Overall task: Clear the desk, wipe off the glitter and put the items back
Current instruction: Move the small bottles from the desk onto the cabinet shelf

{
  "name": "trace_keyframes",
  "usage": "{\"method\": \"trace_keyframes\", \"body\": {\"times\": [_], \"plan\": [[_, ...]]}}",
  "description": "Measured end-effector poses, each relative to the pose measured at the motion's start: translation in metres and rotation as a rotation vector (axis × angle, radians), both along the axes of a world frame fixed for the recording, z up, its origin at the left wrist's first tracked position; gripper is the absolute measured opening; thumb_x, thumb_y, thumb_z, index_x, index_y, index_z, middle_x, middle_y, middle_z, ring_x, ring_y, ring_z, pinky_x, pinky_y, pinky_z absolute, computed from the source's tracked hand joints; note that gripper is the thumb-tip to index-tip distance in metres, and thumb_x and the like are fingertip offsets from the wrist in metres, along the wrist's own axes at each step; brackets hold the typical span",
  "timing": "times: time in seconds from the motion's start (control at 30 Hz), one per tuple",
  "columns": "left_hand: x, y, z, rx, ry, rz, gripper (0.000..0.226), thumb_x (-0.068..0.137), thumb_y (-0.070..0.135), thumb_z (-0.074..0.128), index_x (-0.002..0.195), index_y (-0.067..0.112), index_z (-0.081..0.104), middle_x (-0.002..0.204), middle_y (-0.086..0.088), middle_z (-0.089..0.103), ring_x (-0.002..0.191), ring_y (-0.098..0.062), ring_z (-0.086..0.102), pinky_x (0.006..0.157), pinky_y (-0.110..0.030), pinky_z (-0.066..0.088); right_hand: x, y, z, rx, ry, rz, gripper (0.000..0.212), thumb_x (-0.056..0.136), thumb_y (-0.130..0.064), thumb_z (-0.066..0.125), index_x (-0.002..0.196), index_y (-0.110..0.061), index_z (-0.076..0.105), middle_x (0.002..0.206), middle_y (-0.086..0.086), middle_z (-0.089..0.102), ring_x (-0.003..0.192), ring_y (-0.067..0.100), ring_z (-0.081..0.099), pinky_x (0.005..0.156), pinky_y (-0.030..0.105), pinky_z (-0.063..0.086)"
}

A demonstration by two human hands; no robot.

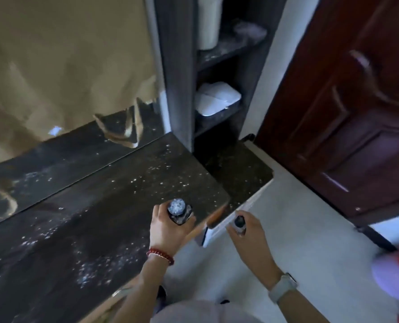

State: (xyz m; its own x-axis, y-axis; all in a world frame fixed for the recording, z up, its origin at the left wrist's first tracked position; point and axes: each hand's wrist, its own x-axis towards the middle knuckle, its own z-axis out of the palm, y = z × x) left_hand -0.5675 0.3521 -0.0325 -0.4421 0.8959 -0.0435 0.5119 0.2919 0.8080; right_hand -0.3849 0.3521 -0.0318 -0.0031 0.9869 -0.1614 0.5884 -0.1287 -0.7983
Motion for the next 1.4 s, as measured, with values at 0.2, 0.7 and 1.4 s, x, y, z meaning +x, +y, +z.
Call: {"method": "trace_keyframes", "body": {"times": [0.2, 0.7, 1.4], "plan": [[0.085, 0.042, 0.014, 0.020, 0.036, -0.154, 0.057, 0.061, 0.028, 0.082, 0.107, 0.006, 0.056, 0.099, -0.003, 0.050, 0.091, -0.021, 0.055, 0.080, -0.025, 0.044, 0.077, 0.027, 0.007, 0.030, -0.011, -0.071, 0.032, 0.086, -0.017, 0.062, 0.116, -0.012, 0.052, 0.102, -0.003, 0.048, 0.097, 0.014, 0.045, 0.082, 0.017, 0.035], [0.127, 0.222, 0.009, 0.084, -0.016, 0.028, 0.060, 0.062, 0.024, 0.082, 0.112, 0.004, 0.055, 0.109, -0.011, 0.051, 0.100, -0.025, 0.053, 0.083, -0.023, 0.037, 0.130, 0.217, 0.003, 0.049, -0.020, 0.089, 0.039, 0.086, -0.029, 0.061, 0.121, -0.024, 0.047, 0.107, 0.002, 0.054, 0.089, 0.005, 0.055, 0.071, 0.011, 0.046], [0.081, 0.347, 0.017, -0.068, 0.125, 0.440, 0.072, 0.071, 0.037, 0.074, 0.131, 0.012, 0.042, 0.128, -0.014, 0.051, 0.122, -0.030, 0.040, 0.096, -0.043, 0.031, 0.061, 0.386, 0.040, 0.292, -0.086, 0.454, 0.035, 0.085, -0.012, 0.062, 0.117, -0.003, 0.051, 0.100, 0.002, 0.045, 0.096, 0.020, 0.052, 0.080, 0.015, 0.035]]}}
